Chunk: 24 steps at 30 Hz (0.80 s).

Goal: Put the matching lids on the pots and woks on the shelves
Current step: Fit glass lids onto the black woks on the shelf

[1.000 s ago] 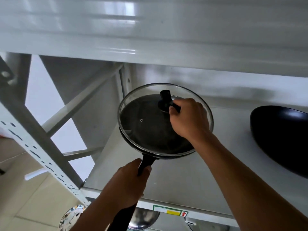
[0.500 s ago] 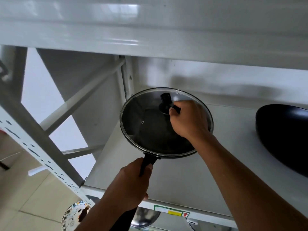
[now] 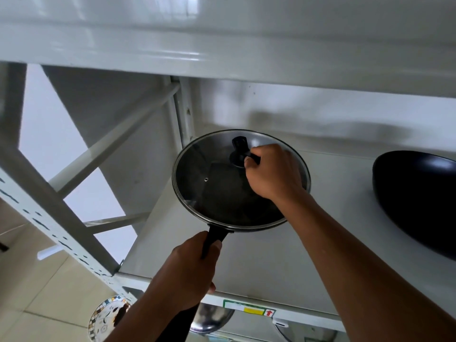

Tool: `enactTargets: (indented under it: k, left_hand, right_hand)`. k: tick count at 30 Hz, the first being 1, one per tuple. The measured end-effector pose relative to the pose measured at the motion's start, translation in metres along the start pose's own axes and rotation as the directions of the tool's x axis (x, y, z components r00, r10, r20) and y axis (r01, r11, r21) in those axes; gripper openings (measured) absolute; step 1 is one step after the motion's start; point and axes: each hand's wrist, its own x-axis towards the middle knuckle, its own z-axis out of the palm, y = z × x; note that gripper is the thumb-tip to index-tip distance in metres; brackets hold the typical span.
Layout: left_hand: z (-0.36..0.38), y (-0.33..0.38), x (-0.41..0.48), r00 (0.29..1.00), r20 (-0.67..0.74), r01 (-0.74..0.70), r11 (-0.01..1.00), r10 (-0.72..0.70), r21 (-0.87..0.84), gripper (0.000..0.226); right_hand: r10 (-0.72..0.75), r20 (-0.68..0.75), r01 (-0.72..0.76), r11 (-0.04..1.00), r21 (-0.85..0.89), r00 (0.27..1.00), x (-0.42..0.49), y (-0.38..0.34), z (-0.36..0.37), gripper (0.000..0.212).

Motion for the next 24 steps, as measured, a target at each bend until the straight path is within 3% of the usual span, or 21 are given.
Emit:
enactTargets:
  k: [8, 24]
  left_hand:
    - [-0.001, 0.0023, -0.0002, 1.0, 0.002, -0.014, 1.0, 0.014, 0.001, 0.025]
    - [-0.0022, 0.0048, -0.0023, 1.0, 0.004, -0.004, 1.0, 0.004, 0.002, 0.021]
  right_hand:
    - [-0.017, -0.026, 0.017, 1.0, -0.008, 1.0, 0.0006, 0.0003, 0.0, 0.019]
    - [0.038, 0.022, -0.038, 0.999, -0.022, 0.999, 0.002, -0.0017, -0.0019, 0.026]
